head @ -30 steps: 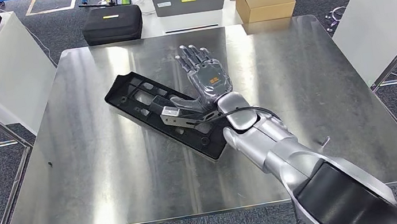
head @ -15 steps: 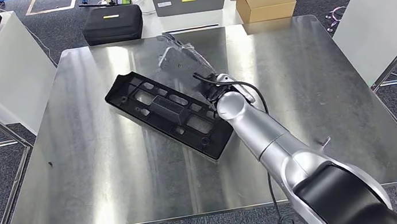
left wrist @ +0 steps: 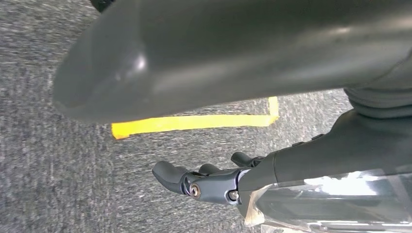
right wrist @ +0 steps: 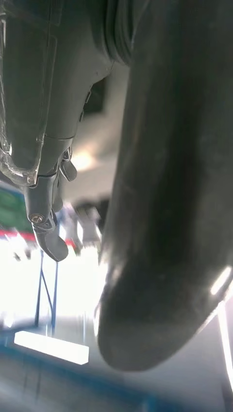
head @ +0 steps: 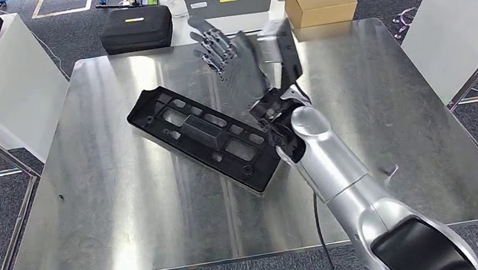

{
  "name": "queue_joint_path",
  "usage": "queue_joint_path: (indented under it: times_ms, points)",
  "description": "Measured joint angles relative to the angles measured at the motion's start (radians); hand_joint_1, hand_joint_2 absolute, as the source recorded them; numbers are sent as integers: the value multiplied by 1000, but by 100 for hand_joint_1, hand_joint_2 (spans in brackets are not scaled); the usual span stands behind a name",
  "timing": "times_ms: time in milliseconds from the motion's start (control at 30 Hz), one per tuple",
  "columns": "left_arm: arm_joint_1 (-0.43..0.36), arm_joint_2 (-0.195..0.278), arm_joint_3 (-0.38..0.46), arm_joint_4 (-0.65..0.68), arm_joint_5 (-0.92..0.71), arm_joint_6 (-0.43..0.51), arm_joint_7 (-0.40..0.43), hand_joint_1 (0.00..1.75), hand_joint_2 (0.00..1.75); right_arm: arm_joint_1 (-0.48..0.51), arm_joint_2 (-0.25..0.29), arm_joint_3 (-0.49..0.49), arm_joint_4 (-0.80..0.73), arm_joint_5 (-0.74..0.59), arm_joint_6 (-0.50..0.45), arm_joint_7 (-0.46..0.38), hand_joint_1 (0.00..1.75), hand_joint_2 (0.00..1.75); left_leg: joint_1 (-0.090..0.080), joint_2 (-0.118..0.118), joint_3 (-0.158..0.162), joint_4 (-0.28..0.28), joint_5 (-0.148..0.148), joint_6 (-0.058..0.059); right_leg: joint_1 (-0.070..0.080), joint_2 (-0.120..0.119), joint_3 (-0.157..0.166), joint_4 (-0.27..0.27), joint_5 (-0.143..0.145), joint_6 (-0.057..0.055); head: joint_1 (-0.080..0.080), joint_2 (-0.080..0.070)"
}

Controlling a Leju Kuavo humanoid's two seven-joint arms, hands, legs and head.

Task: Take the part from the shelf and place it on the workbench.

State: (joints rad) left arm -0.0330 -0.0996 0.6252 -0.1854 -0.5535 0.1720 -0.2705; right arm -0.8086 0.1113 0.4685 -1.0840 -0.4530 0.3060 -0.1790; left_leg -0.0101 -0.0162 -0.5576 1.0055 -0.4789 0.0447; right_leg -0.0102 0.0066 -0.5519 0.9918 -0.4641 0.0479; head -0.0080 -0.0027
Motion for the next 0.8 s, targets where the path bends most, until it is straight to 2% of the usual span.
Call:
queue_joint_path:
  times_ms: [100, 167, 300, 367, 600, 800]
  points:
    - [0, 0, 1, 0, 1, 0, -1, 0, 0, 13, -8, 0, -21, -14, 3, -4, 0, 0, 0, 0, 0, 0, 0, 0, 0, 0, 0, 0, 0, 0, 0, 0]
    - [0, 0, 3, 0, 3, 0, -4, 0, 0, 58, -33, 0, -90, -46, 8, -19, 0, 0, 0, 0, 0, 0, 0, 0, 0, 0, 0, 0, 0, 0, 0, 0]
    - [3, -2, 17, 0, 15, 10, -24, 0, 0, 308, -158, -9, -454, -11, -9, -94, 0, 0, -1, 0, -1, 0, -2, 1, 0, 0, -1, -1, 0, 0, -1, 0]
    - [3, -2, 21, 0, 19, 12, -28, 0, 0, 365, -182, -20, -527, 10, -17, -108, 0, 0, -1, 0, -1, 0, -2, 1, 0, 0, -1, -1, 0, 0, 0, 0]
    - [4, -3, 33, 0, 21, 9, -37, 0, 0, 478, -238, -48, -668, 29, -28, -147, 0, 0, -1, 0, 0, 0, -2, 1, 0, 0, -1, -1, 0, 0, -1, 0]
    - [5, -2, 40, 0, 28, -3, -43, 0, 0, 579, -253, -115, -806, 70, -59, -196, 0, 0, -6, 1, -1, 2, -5, 6, -6, 1, -1, -2, 0, 1, -1, 0]
